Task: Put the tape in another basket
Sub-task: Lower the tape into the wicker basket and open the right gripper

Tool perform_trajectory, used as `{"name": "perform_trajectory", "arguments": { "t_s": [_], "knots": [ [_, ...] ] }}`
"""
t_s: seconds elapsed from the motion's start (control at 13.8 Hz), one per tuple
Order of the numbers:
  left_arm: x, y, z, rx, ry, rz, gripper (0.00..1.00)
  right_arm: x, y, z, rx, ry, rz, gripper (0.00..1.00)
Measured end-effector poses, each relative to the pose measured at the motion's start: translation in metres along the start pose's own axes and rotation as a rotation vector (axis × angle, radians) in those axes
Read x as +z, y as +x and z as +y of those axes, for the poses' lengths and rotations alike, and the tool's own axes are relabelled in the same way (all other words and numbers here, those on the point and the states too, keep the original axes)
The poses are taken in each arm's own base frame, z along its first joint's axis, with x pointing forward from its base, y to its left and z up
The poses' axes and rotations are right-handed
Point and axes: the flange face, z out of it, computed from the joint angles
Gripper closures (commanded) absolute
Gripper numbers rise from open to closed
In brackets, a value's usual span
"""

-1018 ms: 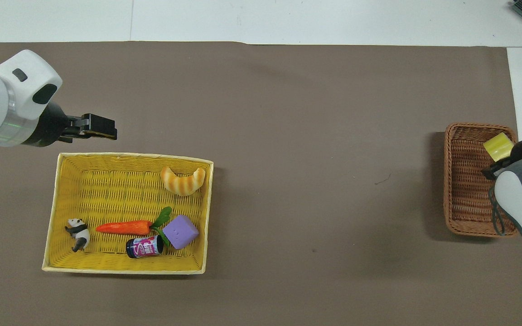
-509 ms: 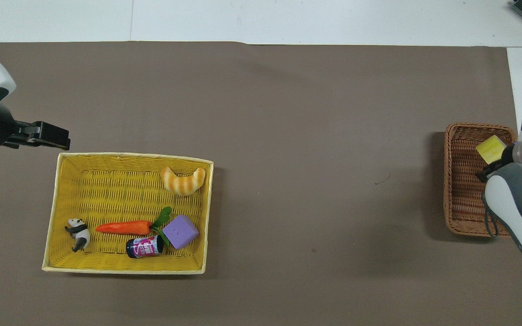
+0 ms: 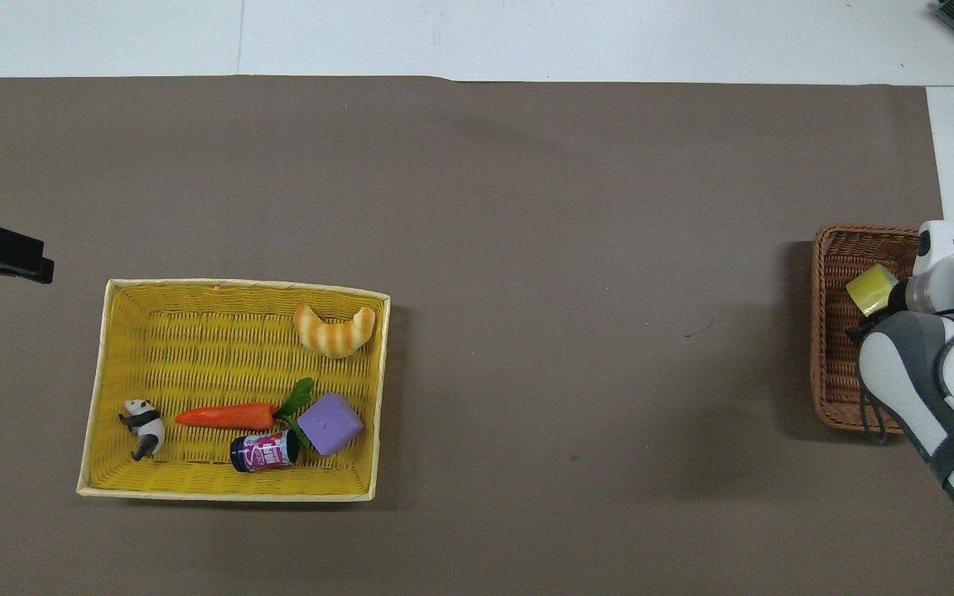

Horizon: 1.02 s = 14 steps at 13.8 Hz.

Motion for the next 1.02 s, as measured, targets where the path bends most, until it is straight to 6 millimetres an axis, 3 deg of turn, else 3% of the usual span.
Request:
{"name": "perform_trajectory", "arguments": {
  "t_s": [0.07, 0.51, 0.65, 1.02],
  "knots": [
    [0.000, 0.000, -0.001, -0.001, 0.000, -0.002, 0.00, 0.000, 0.000, 0.000, 0.000, 0.001, 0.000, 0.00],
    [0.000, 0.000, 0.001, 0.002, 0.000, -0.003, 0.00, 0.000, -0.004, -0.005, 0.045, 0.084, -0.001, 0.00],
    [0.000, 0.000, 0.001, 0.002, 0.000, -0.003, 0.00, -0.017, -0.005, -0.003, 0.055, 0.099, 0.004, 0.00],
    [-0.001, -0.001, 0.014, 0.024, 0.003, -0.001, 0.00, -0.089, 0.005, 0.002, 0.240, 0.103, 0.133, 0.00]
  ]
}}
